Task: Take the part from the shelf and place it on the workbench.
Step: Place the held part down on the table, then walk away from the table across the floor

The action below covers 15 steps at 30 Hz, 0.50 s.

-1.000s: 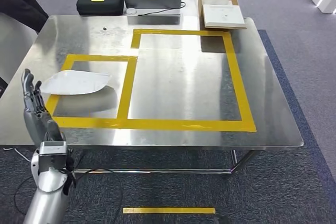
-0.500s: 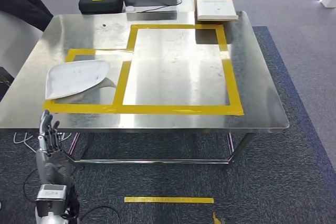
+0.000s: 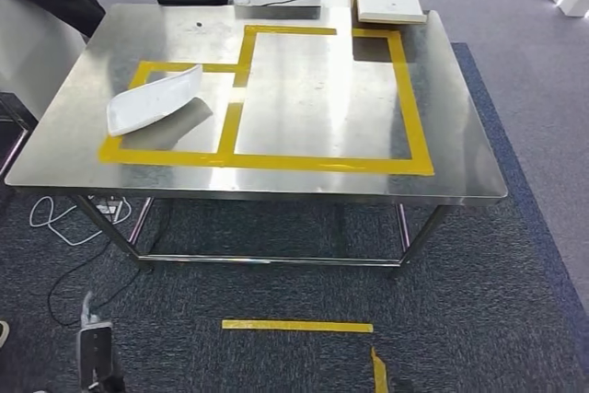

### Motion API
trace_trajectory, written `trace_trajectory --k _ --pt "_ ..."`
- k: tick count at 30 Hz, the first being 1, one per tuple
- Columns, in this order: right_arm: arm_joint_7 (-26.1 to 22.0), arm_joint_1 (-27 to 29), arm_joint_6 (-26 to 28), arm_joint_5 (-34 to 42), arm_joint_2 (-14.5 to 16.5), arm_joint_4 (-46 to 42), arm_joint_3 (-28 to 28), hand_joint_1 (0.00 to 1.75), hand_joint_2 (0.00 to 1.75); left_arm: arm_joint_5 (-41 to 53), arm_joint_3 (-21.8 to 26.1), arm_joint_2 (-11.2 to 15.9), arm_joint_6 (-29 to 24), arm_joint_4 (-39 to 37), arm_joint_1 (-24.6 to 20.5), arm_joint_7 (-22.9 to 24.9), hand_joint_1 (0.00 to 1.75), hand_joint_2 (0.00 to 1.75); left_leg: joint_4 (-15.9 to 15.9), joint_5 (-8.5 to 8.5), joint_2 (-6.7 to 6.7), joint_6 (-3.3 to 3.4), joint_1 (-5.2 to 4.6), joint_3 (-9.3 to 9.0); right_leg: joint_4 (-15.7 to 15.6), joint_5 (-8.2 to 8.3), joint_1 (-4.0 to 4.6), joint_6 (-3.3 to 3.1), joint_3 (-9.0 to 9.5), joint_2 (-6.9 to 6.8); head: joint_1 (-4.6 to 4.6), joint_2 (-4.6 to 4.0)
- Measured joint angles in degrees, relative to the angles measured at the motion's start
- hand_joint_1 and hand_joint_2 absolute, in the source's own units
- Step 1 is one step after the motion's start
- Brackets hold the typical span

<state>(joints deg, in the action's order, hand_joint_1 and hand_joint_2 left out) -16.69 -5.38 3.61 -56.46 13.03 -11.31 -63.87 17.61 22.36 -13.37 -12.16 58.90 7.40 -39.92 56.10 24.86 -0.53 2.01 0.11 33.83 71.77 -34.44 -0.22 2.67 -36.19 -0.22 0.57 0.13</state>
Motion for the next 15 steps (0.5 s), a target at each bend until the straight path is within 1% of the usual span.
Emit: trace_trajectory --k 1,2,3,4,5,6,7,8,9,10,11,12,13,14,15 --pt "-0.05 -0.08 -0.02 0.05 0.00 -0.01 0.00 0.00 0.00 0.65 2.27 0.49 -0.10 -5.21 -0.90 0.07 0.00 0.00 0.21 -0.59 -0.03 -0.25 0.06 0.89 -2.60 1.73 -0.03 0.04 2.44 0.00 -0.01 0.00" --pt "0.00 -0.17 -0.09 0.01 0.00 -0.01 0.00 0.00 0.00 1.28 4.18 1.00 -0.47 -9.92 -1.66 0.30 0.00 0.00 0.49 -1.08 -0.04 -0.54 0.07 1.65 -6.52 2.63 -0.11 0.04 5.68 0.02 0.02 0.00" --pt "0.08 -0.29 -0.18 -0.07 0.00 -0.01 0.00 0.00 0.00 1.88 5.68 1.48 -1.04 -14.06 -2.50 0.65 0.00 0.00 0.85 -1.51 -0.04 -0.82 0.01 2.29 -10.98 2.65 -0.16 -0.03 9.08 0.08 0.03 0.00" --pt "0.23 -0.40 -0.28 -0.15 0.01 -0.01 0.00 0.00 0.00 2.46 6.97 2.00 -1.75 -18.08 -3.40 1.19 0.00 0.00 1.17 -1.99 -0.02 -1.12 -0.08 2.73 -14.52 1.99 -0.20 -0.24 11.46 0.13 0.05 0.00" --pt "0.51 -0.48 -0.44 -0.29 0.01 -0.01 0.01 0.00 0.00 3.24 8.04 2.51 -2.55 -21.93 -4.32 2.25 0.00 0.00 1.31 -2.52 0.00 -1.42 -0.14 2.98 -16.67 1.24 -0.17 -0.54 12.77 0.19 0.07 0.00" --pt "0.96 -0.53 -0.63 -0.47 0.02 -0.01 0.02 0.00 0.00 4.15 8.86 2.92 -3.20 -25.46 -5.15 4.03 0.00 0.00 1.35 -3.09 0.01 -1.75 -0.16 3.13 -17.53 0.98 -0.09 -0.96 12.96 0.21 0.04 0.00" --pt "1.56 -0.52 -0.91 -0.65 0.02 0.00 0.03 0.00 0.00 5.20 9.54 3.30 -3.69 -28.69 -5.79 6.74 0.00 0.00 1.35 -3.47 0.07 -2.10 -0.07 3.27 -17.48 1.22 -0.11 -1.49 12.39 0.12 0.06 0.00" --pt "2.20 -0.50 -1.31 -0.82 0.02 0.01 0.04 0.00 0.00 6.32 10.01 3.53 -4.04 -31.37 -6.24 10.02 0.00 0.00 1.66 -2.93 0.15 -2.43 0.03 3.48 -17.40 1.73 -0.10 -1.98 11.94 0.02 0.03 0.00" --pt "2.77 -0.47 -1.74 -0.93 0.02 0.02 0.04 0.00 0.00 7.27 10.31 3.69 -4.22 -33.60 -6.56 13.29 0.00 0.00 2.82 -1.27 0.23 -2.72 0.12 3.84 -17.42 2.32 -0.12 -2.54 11.42 -0.11 -0.03 0.00" --pt "3.26 -0.45 -2.30 -0.96 0.02 0.03 0.03 0.00 0.00 8.18 10.54 3.84 -4.27 -35.53 -6.82 16.28 0.00 0.00 5.12 1.45 0.31 -2.97 0.22 4.39 -17.44 2.97 -0.10 -3.00 10.76 -0.23 -0.14 0.00" --pt "3.72 -0.45 -2.92 -0.97 0.02 0.03 0.03 0.00 0.00 9.12 10.66 3.92 -4.20 -37.17 -7.05 19.01 0.00 0.00 8.44 4.74 0.32 -3.17 0.26 4.97 -17.38 3.57 0.04 -3.31 10.06 -0.30 -0.24 0.00" --pt "4.19 -0.45 -3.54 -0.97 0.02 0.03 0.02 0.00 0.00 10.12 10.70 3.98 -4.04 -38.65 -7.33 21.67 0.00 0.00 12.25 7.49 0.33 -3.31 0.30 5.43 -17.29 4.18 0.21 -3.52 9.27 -0.38 -0.30 0.00" --pt "4.68 -0.46 -4.21 -1.03 0.02 0.03 0.02 0.00 0.00 11.28 10.66 4.03 -3.67 -39.99 -7.63 24.43 0.00 0.00 15.45 9.03 0.33 -3.39 0.33 5.55 -17.14 4.78 0.37 -3.55 8.57 -0.46 -0.32 0.00" --pt "5.11 -0.47 -4.82 -1.16 0.02 0.03 0.02 0.00 0.00 12.43 10.55 4.05 -3.01 -41.10 -7.90 27.33 0.00 0.00 17.24 9.19 0.33 -3.38 0.34 5.06 -16.90 5.35 0.51 -3.54 7.77 -0.55 -0.31 0.00" --pt "5.44 -0.49 -5.39 -1.38 0.02 0.03 0.04 0.00 0.00 13.52 10.33 4.06 -2.01 -42.00 -8.11 30.37 0.00 0.00 17.09 8.19 0.33 -3.25 0.32 3.77 -16.57 5.89 0.63 -3.50 6.90 -0.58 -0.31 0.00"
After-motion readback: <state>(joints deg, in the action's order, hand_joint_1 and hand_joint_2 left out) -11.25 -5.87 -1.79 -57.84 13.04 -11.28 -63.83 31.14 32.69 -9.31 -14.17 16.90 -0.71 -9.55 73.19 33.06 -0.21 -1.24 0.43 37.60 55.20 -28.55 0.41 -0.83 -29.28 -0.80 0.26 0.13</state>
